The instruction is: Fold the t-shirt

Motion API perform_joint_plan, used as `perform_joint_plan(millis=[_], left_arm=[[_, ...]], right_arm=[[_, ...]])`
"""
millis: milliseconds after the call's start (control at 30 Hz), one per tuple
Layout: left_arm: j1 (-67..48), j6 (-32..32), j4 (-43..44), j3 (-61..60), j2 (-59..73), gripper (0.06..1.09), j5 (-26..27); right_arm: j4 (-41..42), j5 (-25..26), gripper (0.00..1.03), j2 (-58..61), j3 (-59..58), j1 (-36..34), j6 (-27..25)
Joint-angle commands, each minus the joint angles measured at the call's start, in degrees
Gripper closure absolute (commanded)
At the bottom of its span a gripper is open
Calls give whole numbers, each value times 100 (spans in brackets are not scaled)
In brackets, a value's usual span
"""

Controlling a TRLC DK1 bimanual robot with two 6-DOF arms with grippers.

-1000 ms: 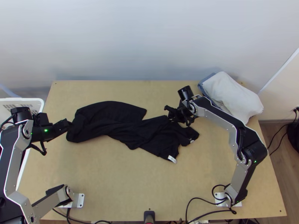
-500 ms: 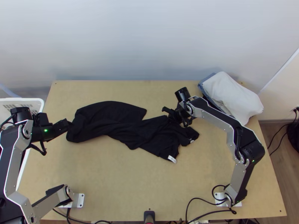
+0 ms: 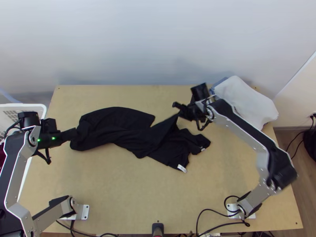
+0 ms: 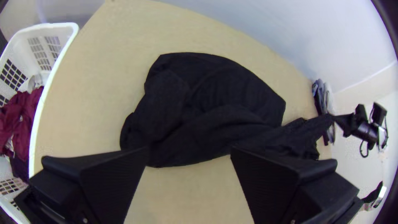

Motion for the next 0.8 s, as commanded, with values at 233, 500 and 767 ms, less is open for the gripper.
perform_joint_plan(millis=[233, 500, 767], left_arm=[[-240, 1973, -238, -863, -401, 12, -928], [-293, 2351, 183, -1496, -67, 13, -1086], [-258, 2052, 1177, -1478, 680, 13, -1139]], right_arm=[[451, 144, 100, -676, -53, 10, 136], [495, 161, 100, -720, -97, 36, 154], [574, 161, 100, -869, -237, 45, 154]])
